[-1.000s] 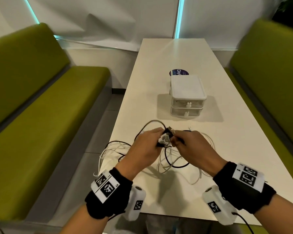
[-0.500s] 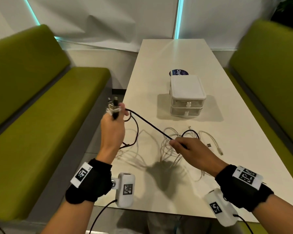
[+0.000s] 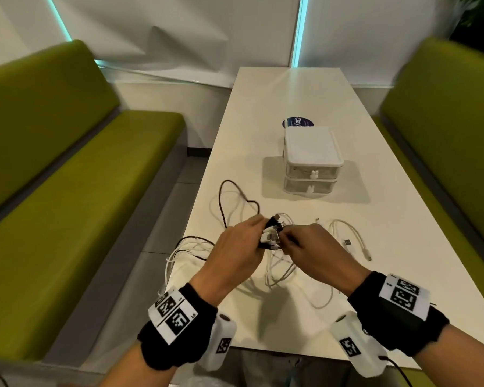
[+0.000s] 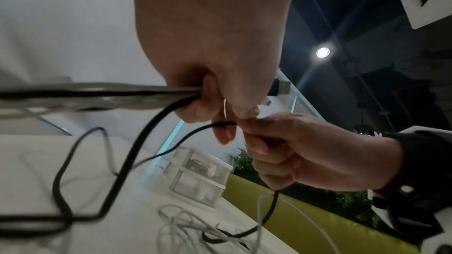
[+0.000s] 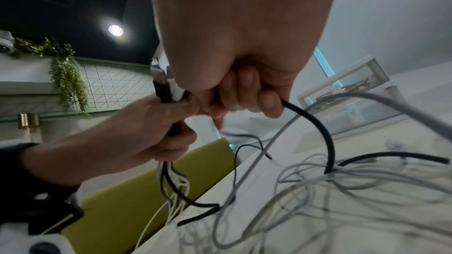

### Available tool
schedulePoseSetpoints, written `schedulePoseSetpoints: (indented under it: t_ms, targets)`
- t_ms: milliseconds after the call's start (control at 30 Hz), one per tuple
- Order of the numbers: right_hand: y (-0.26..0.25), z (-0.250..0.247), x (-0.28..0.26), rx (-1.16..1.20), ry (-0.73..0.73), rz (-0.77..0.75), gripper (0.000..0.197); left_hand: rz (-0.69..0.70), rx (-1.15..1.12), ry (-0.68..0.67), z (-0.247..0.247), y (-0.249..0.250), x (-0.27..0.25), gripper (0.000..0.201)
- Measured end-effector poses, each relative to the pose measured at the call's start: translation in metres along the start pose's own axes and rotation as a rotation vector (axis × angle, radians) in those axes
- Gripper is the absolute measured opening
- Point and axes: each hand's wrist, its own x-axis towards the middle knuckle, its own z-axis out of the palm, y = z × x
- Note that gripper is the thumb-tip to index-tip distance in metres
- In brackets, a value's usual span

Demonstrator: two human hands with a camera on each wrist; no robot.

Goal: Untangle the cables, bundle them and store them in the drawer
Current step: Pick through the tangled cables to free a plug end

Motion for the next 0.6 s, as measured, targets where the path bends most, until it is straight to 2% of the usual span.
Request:
schedulePoseSetpoints:
  t_ms: [67,100,200,267,333,400,467,533,600]
  targets:
    - [0.004,-0.001,-0.002,-0.012,0.001,-0.017,0.043,-0.014,0.019,-0.021,0.000,-0.005,0.002,0.015]
    - [0.006,-0.001,-0.003,-0.003,0.006,-0.017,0.045,-0.009,-0.012,0.031,-0.003,-0.008,0.002,0.013]
    - [0.009,0.000,-0.005,0.081,0.026,0.010,0.048,-0.088,-0.251,0.322,-0.020,-0.016,0.006,0.012]
    - [0.010,0.001,-0.004,0.115,0.032,0.017,0.049,-0.159,-0.357,0.451,-0.031,-0.018,0.007,0.012]
    - [0.013,0.003,-0.002,0.126,0.032,0.011,0.052,-0.247,-0.428,0.520,-0.038,-0.021,0.008,0.021]
    - [0.016,0.003,-0.002,0.122,0.033,0.013,0.056,-0.352,-0.480,0.567,-0.042,-0.026,0.009,0.021]
    - [0.019,0.002,-0.002,0.100,0.035,0.029,0.056,-0.400,-0.451,0.580,-0.043,-0.034,0.010,0.021]
    - [0.021,0.001,-0.003,0.077,0.037,0.045,0.053,-0.347,-0.335,0.564,-0.042,-0.033,0.010,0.021]
    - [0.020,0.002,-0.001,0.052,0.042,0.045,0.051,-0.205,-0.311,0.552,-0.038,-0.026,0.008,0.027]
